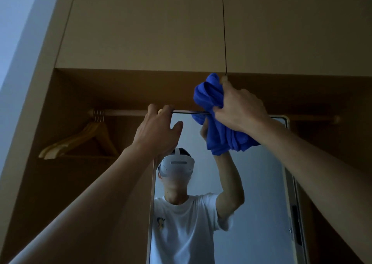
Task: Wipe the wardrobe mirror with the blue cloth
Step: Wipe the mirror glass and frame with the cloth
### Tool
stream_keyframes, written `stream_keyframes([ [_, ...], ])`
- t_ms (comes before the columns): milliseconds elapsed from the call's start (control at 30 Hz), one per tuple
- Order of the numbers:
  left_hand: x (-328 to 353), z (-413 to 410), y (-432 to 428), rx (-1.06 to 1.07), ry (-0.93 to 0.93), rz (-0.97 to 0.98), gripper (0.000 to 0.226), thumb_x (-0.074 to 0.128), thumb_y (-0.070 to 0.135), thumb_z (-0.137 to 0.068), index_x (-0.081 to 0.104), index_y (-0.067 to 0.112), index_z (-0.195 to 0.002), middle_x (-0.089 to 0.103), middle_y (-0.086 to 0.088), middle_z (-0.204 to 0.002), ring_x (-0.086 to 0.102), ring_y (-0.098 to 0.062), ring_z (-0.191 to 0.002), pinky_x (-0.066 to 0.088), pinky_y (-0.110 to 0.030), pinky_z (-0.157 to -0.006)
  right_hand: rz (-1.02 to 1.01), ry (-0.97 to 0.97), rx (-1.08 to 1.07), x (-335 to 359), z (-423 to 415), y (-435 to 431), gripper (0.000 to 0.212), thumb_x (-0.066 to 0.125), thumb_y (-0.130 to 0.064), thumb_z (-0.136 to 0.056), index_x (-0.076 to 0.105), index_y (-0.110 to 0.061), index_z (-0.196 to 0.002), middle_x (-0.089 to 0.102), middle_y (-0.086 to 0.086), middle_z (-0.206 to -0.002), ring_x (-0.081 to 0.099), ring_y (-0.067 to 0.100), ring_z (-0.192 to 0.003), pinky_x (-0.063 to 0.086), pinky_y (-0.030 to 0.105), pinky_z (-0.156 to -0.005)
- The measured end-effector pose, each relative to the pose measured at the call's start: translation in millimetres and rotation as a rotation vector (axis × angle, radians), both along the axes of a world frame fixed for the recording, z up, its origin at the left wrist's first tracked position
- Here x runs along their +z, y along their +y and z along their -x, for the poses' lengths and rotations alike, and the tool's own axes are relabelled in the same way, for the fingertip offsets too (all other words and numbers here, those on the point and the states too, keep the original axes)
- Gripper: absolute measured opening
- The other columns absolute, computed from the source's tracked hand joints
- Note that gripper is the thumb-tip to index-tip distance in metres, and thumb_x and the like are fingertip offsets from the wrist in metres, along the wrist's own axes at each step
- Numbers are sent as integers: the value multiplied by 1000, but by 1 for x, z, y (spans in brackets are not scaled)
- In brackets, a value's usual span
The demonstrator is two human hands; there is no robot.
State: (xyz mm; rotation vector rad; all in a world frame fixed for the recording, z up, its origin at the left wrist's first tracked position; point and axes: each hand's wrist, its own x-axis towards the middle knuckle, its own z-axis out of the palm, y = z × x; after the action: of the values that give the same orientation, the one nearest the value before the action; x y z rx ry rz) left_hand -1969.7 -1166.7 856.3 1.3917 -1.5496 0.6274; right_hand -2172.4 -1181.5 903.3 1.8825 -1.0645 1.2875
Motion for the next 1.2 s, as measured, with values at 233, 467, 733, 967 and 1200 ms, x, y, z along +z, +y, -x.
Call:
stream_keyframes([
  [233, -9, -1, -1, -119, 110, 33, 66, 52, 44, -103, 24, 30, -161, 36, -8, -157, 52, -30, -131, 41, -35, -91, -34, -62, -82, -2, 24, -3, 27, 59, -32, -93, 43, -16, -107, 55, 0, -75, 54, 15, -59, 34, 26, -49],
  [467, -25, -8, -5, -206, 226, 21, 85, 54, 49, -101, 1, 28, -165, 24, -3, -169, 38, -29, -148, 39, -40, -108, -45, -2, -58, 1, -12, 9, 37, 59, -34, -92, 43, -14, -119, 57, 1, -78, 56, 17, -62, 40, 28, -53],
  [733, -42, -16, -5, -306, 236, 22, 77, 58, 43, -96, 18, 34, -160, 53, -2, -150, 55, -27, -132, 49, -45, -103, 7, 88, 85, 1, -81, 25, 29, 60, -34, -90, 43, -16, -106, 56, 1, -77, 57, 21, -68, 46, 32, -57],
  [967, -53, -24, -11, -344, 256, 37, 81, 62, 33, -98, 15, 30, -163, 52, 0, -151, 52, -21, -135, 40, -29, -99, -1, 144, 172, 3, -99, 27, 26, 59, -31, -91, 39, -19, -102, 51, -1, -76, 52, 22, -70, 41, 35, -62],
  [1200, -58, -23, -8, -388, 248, 60, 73, 61, 30, -97, 23, 38, -158, 57, 10, -133, 58, -12, -116, 43, -30, -88, -34, 48, 92, 0, -56, 16, 23, 59, -30, -92, 44, -18, -104, 57, 3, -79, 56, 20, -63, 36, 31, -53],
])
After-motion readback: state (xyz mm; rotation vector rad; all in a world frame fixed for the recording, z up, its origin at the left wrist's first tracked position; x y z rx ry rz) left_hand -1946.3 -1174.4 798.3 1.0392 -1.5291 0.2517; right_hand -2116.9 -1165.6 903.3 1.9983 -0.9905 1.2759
